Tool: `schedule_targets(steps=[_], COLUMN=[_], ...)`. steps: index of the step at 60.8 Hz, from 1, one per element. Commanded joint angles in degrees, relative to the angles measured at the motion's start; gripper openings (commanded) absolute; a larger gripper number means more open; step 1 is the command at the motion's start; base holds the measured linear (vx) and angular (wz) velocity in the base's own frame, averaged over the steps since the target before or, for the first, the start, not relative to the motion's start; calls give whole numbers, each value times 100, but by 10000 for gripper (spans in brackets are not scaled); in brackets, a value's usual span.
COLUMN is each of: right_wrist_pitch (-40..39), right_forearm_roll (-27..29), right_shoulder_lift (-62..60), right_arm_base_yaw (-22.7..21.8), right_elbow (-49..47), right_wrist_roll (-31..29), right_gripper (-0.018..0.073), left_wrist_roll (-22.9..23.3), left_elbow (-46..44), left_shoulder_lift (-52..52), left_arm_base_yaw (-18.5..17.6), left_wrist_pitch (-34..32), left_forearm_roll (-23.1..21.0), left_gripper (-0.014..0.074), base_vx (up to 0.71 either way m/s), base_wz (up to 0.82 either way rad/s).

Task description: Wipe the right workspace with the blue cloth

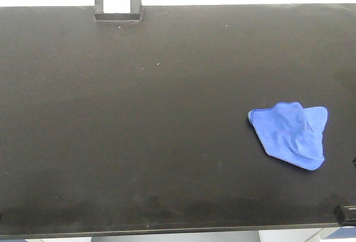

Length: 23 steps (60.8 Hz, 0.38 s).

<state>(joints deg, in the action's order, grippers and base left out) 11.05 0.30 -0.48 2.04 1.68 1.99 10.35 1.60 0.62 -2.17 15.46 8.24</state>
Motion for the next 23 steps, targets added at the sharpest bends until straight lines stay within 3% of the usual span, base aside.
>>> schedule_targets(steps=[1,23], right_wrist_pitch=[-416,-416], right_forearm_roll=[7,7], right_shoulder_lift=[-45,-45], right_arm_base_yaw=[-27,-27], right_elbow=[117,117], right_wrist_roll=[1,1], right_gripper=[-8,-8], left_wrist_roll=[49,49], left_elbow=[174,174], left_shoulder_lift=[90,90], left_arm_base_yaw=[-25,-25], left_wrist_pitch=[-491,-491], left_forearm_roll=[6,6], left_gripper=[-6,-6], base_vx=[0,0], base_wz=[0,0])
